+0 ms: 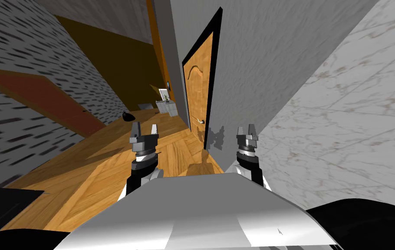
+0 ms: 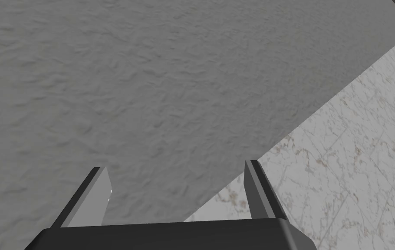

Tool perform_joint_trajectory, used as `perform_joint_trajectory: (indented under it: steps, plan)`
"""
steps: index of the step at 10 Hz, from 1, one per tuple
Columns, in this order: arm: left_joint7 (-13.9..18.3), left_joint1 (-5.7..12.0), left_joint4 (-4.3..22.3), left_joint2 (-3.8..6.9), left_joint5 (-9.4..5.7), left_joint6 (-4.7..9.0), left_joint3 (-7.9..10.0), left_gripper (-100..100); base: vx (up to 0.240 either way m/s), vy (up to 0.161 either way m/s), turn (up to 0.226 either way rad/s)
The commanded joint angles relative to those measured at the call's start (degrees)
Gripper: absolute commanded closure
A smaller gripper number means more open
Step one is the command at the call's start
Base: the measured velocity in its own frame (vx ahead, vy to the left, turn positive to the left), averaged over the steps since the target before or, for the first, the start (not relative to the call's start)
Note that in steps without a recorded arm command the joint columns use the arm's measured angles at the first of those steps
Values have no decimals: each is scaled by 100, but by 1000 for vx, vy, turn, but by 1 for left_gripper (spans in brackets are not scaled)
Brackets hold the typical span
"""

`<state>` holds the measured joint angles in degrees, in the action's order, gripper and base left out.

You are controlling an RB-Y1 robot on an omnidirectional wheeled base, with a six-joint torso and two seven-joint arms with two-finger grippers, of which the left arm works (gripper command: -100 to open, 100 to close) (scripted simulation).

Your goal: Push the door open

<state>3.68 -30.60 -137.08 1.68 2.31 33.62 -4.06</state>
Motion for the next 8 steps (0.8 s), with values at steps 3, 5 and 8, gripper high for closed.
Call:
perform_joint_trajectory:
  steps: [3, 5, 8]
  plan:
    - [4, 159, 419, 84, 31, -13, -132, -100, 136, 42, -102]
    - [7, 253, 665, 123, 49, -20, -209, -100, 149, 56, -84]
    - [10, 361, 950, 163, 70, -29, -299, -100, 100, 50, -65]
